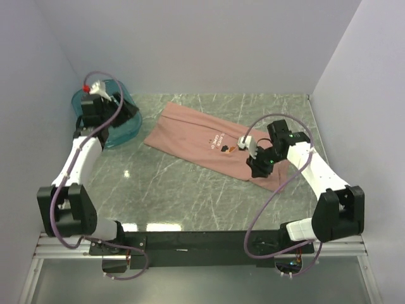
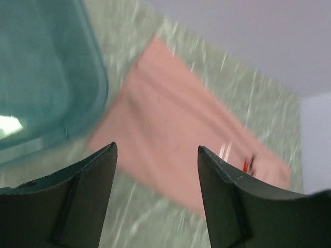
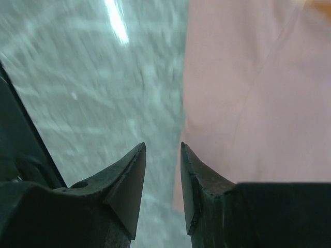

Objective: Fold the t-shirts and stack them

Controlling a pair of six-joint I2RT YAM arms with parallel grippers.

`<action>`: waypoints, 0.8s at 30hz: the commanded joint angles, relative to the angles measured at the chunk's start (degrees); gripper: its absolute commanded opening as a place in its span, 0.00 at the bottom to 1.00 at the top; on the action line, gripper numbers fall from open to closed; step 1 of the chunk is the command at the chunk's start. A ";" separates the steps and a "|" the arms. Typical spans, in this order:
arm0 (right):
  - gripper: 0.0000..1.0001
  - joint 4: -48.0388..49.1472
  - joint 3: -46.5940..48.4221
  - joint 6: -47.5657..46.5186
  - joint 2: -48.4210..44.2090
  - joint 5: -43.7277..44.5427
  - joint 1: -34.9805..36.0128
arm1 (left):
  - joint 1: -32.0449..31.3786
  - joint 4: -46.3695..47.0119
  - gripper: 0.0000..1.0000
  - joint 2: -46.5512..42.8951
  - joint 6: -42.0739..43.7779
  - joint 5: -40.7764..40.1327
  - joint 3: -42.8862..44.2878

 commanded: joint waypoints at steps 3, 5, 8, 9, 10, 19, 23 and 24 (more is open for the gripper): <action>0.40 3.62 -9.17 -4.46 -4.26 19.09 -0.99 | -1.33 -6.48 0.68 -13.58 1.55 3.52 -14.82; 0.40 4.85 -13.81 -4.38 -5.84 22.85 -0.46 | -1.33 -5.78 0.68 -18.84 -0.38 3.61 -21.48; 0.40 8.54 -19.35 -3.50 -8.05 27.43 0.06 | -1.33 -3.24 0.68 -23.42 -3.36 3.78 -28.52; 0.40 10.20 -20.24 -3.15 -8.57 29.80 0.07 | -1.33 -2.62 0.68 -23.96 -4.07 3.96 -29.77; 0.40 11.35 -21.21 -2.36 -8.84 30.87 0.07 | -1.33 -1.40 0.68 -24.40 -4.60 4.13 -30.91; 0.39 21.03 -25.26 1.34 -6.82 37.38 0.24 | -1.33 -0.94 0.68 -26.25 -5.84 4.31 -35.14; 0.34 21.82 -26.14 1.43 -5.42 37.21 0.85 | -1.33 -0.77 0.68 -27.13 -6.28 4.31 -36.46; 0.31 21.65 -26.23 1.69 -5.06 37.03 0.94 | -1.33 -0.25 0.68 -27.22 -6.54 4.49 -36.72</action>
